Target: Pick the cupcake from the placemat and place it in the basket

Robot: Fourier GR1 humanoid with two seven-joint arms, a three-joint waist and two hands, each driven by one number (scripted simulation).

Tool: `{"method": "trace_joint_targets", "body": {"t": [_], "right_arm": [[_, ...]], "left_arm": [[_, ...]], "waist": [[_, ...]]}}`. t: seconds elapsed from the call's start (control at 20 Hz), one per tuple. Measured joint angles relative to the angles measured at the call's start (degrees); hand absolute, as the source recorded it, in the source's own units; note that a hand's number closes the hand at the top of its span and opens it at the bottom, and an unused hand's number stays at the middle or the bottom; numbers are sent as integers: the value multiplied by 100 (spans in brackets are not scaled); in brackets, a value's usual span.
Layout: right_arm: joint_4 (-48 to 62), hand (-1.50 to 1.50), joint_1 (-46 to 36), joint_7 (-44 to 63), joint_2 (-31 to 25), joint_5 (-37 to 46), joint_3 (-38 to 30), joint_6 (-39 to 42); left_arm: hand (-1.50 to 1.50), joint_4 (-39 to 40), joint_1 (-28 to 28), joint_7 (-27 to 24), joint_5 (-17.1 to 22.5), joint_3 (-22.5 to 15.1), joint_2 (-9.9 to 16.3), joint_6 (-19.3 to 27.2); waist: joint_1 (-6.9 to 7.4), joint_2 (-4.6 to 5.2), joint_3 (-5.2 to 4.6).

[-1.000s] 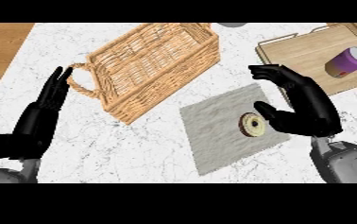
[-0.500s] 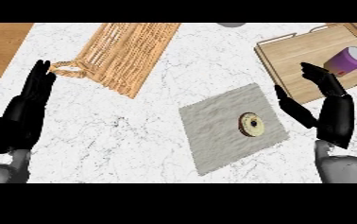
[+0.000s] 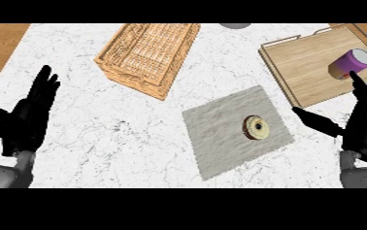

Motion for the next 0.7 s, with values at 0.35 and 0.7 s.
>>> {"method": "trace_joint_targets", "body": {"t": [0.35,0.7], "right_arm": [[-937,-150,103,2179,-654,-191,667,2143],[-2795,-150,16,3860,-950,-702,709,3271]], "left_arm": [[0,97,-103,137,-45,-68,-78,22],[0,450,-410,151,-132,-28,-259,-89]], "waist": [[-4,-25,-3],[42,-2,30]]}}
